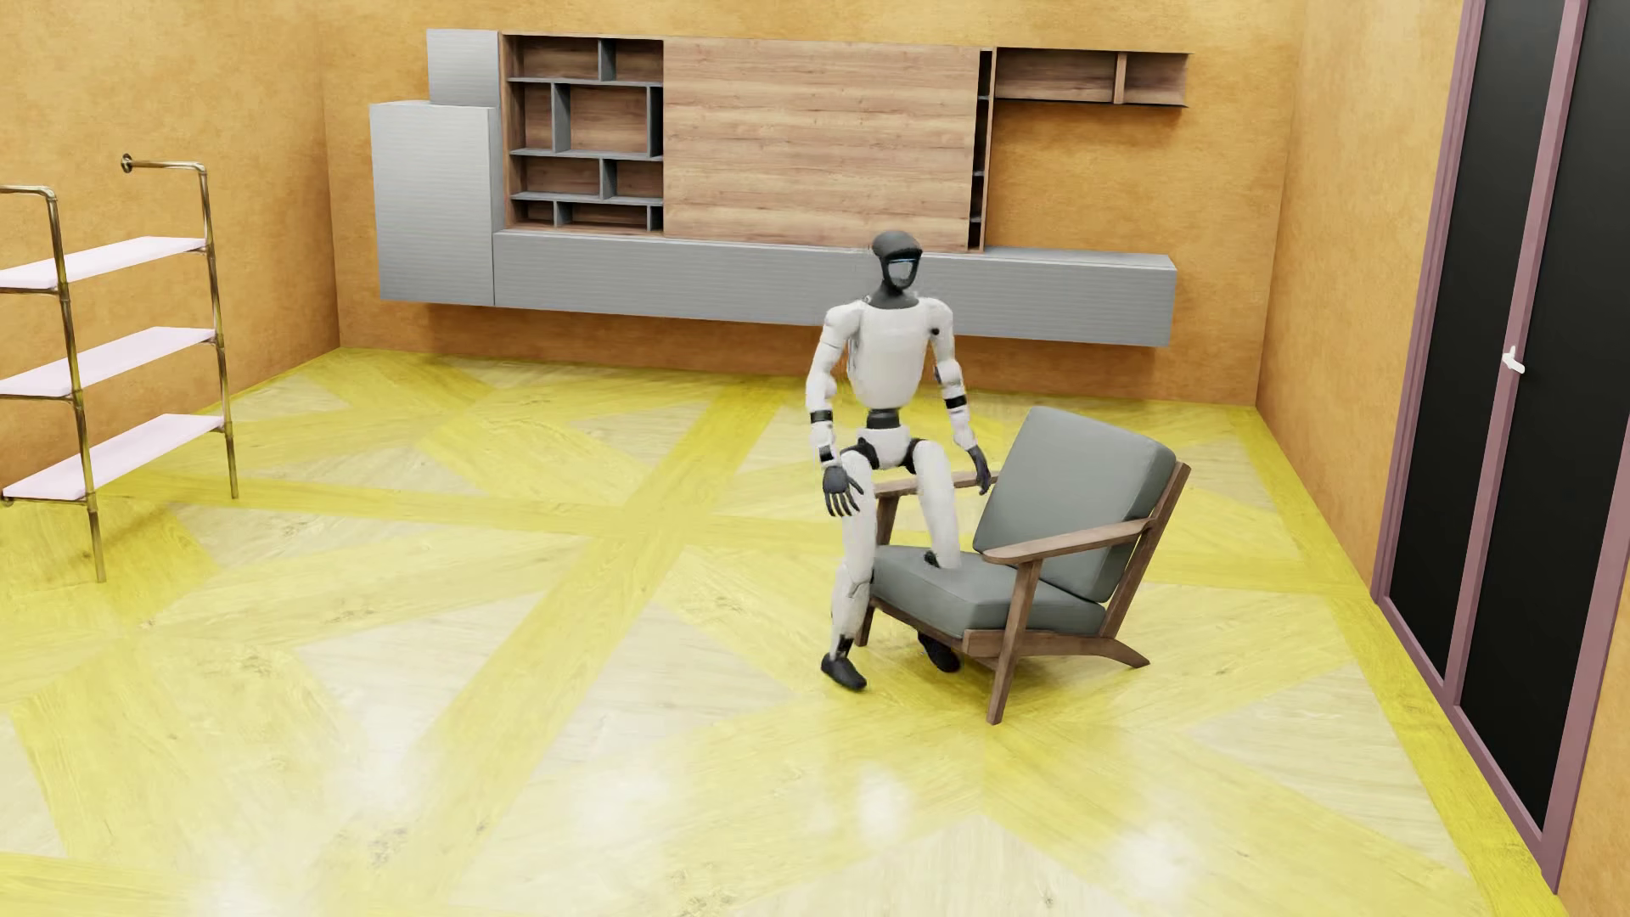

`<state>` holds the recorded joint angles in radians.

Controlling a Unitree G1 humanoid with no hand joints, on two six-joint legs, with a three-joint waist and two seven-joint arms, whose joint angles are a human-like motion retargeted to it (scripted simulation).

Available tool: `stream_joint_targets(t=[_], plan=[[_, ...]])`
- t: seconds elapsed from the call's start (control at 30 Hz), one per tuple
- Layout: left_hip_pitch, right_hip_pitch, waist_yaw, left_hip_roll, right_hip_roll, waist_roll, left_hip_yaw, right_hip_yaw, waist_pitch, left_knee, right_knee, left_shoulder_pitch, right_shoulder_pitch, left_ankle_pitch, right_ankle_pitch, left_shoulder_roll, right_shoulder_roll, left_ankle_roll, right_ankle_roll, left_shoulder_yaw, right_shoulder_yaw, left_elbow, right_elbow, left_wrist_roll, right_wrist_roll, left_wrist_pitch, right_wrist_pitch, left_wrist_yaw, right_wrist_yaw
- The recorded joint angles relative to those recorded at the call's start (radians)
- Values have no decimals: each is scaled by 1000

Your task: Rest on the dark chair

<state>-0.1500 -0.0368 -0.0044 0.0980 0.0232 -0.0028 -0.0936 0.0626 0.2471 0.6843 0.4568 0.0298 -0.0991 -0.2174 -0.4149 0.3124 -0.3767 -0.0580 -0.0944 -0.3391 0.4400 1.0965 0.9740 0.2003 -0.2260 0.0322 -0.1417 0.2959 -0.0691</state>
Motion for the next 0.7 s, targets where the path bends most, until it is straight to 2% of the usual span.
stream_joint_targets(t=[0.03, 0.07, 0.1, 0.13, 0.17, 0.2, 0.23, 0.27, 0.3, 0.33, 0.37, 0.4, 0.43, 0.47, 0.5, 0.53, 0.57, 0.63, 0.67, 0.7], plan=[[11, -33, -9, 8, 1, 11, -38, 12, 5, -152, 10, -1, -35, 43, -5, -20, 11, -50, 31, 4, 51, -2, -42, 26, -50, -6, -29, 25, 7], [8, -80, -24, 25, 34, 27, -122, 80, -24, -215, 4, 11, -41, 60, 12, -20, 32, -60, 45, -19, 78, -34, -88, -17, -44, 70, -30, 59, 114], [53, -86, -18, 51, 64, 27, -140, 151, 18, -189, -9, -3, -74, 10, 53, -16, 42, -117, 56, -2, 131, -38, -119, -4, -67, 60, -51, 52, 166], [43, -173, -35, 74, 70, 10, -44, 173, 47, -204, 27, -30, -125, -22, 93, 3, 62, -124, 80, -6, 162, -56, -144, 10, -74, 43, -50, 71, 119], [-12, -314, -60, 38, 43, -10, 41, 149, 30, -212, 118, -31, -133, 24, 103, 16, 77, -58, 105, 3, 156, -88, -159, 67, -100, 72, -42, 38, 112], [-30, -338, -66, 63, 54, -24, 66, 146, 63, -144, 145, -36, -136, -62, 68, 50, 116, -120, 57, 0, 144, -88, -153, 60, -111, -31, -26, 64, 88], [-60, -354, -74, 33, 9, -30, 39, 135, 97, -99, 193, -41, -121, -53, 21, 69, 119, -78, 54, -34, 128, -134, -172, 57, -103, 48, 61, 87, 30], [-73, -371, -59, 9, -22, -12, 28, 138, 120, -56, 283, -56, -111, -71, -4, 48, 94, -20, 58, -34, 122, -124, -170, 48, -91, 45, 34, 93, -2], [-112, -396, -44, 13, -55, -19, 43, 139, 140, -7, 382, -76, -96, -57, -29, 49, 76, -2, 66, 0, 126, -125, -172, 61, -89, 71, 53, 103, -32], [-170, -408, -38, 21, -86, -10, 63, 111, 149, 71, 441, -72, -88, -67, -40, 26, 54, 23, 76, 11, 134, -119, -150, 21, -95, 77, 64, 158, -72], [-231, -412, -31, 36, -113, -14, 57, 81, 169, 163, 484, -71, -96, -105, -50, 24, 44, 38, 84, 47, 123, -126, -116, 22, -115, 83, 80, 159, -63], [-302, -422, -19, 38, -136, -10, 31, 59, 195, 247, 506, -86, -121, -103, -34, 28, 22, 57, 77, 39, 96, -124, -95, 8, -104, 72, 82, 158, -67], [-369, -434, -7, 43, -168, -21, 9, 47, 234, 334, 486, -107, -139, -138, -82, 56, 7, 42, 114, 34, 59, -133, -87, 28, -89, 70, 97, 132, -62], [-455, -511, -1, 61, -178, -29, 6, 47, 258, 436, 533, -114, -148, -167, -128, 67, -10, 40, 128, 52, 36, -144, -86, 62, -57, 104, 88, 77, -69], [-555, -641, 0, 87, -178, -37, -3, 57, 280, 557, 659, -117, -163, -207, -144, 103, -21, 22, 165, 59, 26, -187, -80, 73, -40, 31, 89, 50, -92], [-643, -760, -3, 104, -196, -55, -6, 70, 301, 661, 771, -112, -184, -221, -175, 128, -37, 12, 207, 73, 13, -218, -71, 91, -36, 16, 107, 32, -64], [-724, -828, -12, 102, -224, -47, -26, 41, 341, 768, 863, -118, -199, -255, -224, 147, -57, -1, 211, 70, -2, -255, -81, 110, -8, 29, 118, 31, -81], [-817, -974, -12, 113, -242, -56, -40, 107, 420, 947, 1050, -169, -241, -309, -257, 169, -90, -20, 267, 52, 5, -269, -56, 98, 28, 27, 120, 40, -125], [-850, -1030, -15, 122, -230, -57, -58, 123, 451, 1022, 1122, -181, -259, -339, -263, 175, -95, -24, 272, 62, 17, -282, -52, 89, 30, 33, 113, 62, -163], [-884, -1074, -17, 119, -220, -56, -71, 139, 477, 1093, 1191, -191, -272, -368, -269, 188, -102, -24, 276, 58, 5, -287, -53, 88, 35, 53, 125, 79, -109]])
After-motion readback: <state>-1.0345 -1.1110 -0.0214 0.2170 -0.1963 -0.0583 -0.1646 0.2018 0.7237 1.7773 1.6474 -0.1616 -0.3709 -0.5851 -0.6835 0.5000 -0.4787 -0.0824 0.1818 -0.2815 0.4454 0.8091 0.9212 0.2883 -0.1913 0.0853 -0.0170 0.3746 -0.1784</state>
